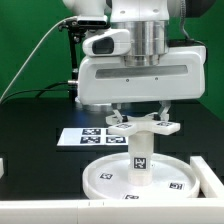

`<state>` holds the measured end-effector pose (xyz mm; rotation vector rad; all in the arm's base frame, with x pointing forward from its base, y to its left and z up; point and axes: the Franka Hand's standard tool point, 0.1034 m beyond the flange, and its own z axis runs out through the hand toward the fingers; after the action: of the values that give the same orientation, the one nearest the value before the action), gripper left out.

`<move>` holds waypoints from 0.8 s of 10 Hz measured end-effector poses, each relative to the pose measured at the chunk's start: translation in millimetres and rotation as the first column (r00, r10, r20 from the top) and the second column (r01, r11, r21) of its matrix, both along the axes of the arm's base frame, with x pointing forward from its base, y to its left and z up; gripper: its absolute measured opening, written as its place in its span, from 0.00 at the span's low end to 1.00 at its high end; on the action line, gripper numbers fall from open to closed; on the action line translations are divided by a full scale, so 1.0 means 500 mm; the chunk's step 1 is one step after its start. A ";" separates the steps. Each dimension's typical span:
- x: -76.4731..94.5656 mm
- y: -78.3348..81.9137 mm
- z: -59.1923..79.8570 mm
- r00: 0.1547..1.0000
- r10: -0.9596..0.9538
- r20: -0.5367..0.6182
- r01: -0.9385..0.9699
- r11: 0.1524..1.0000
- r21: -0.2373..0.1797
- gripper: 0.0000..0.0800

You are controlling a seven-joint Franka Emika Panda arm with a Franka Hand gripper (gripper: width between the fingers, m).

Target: Assemble round table

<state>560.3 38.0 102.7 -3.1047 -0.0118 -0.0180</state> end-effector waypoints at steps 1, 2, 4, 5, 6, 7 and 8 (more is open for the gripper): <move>0.001 0.002 -0.001 0.999 -0.054 0.003 0.054 0.999 -0.001 0.55; 0.004 0.006 -0.001 0.987 -0.158 0.012 0.158 0.987 -0.008 0.55; 0.003 0.006 -0.001 0.886 -0.464 0.005 0.464 0.886 -0.003 0.55; 0.004 0.005 -0.002 0.803 -0.596 0.002 0.596 0.803 0.012 0.56; 0.004 0.007 -0.003 0.708 -0.706 -0.005 0.706 0.708 0.028 0.56; 0.004 0.008 -0.003 0.552 -0.833 -0.019 0.834 0.552 0.032 0.56; 0.005 0.008 -0.002 0.526 -0.851 -0.020 0.851 0.525 0.031 0.56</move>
Offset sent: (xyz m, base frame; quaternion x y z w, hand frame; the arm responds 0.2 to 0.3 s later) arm -0.0015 -0.0044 -0.0022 -0.0200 0.0160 0.3680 0.9295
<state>562.6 41.8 101.5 -2.6936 1.4900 -0.0403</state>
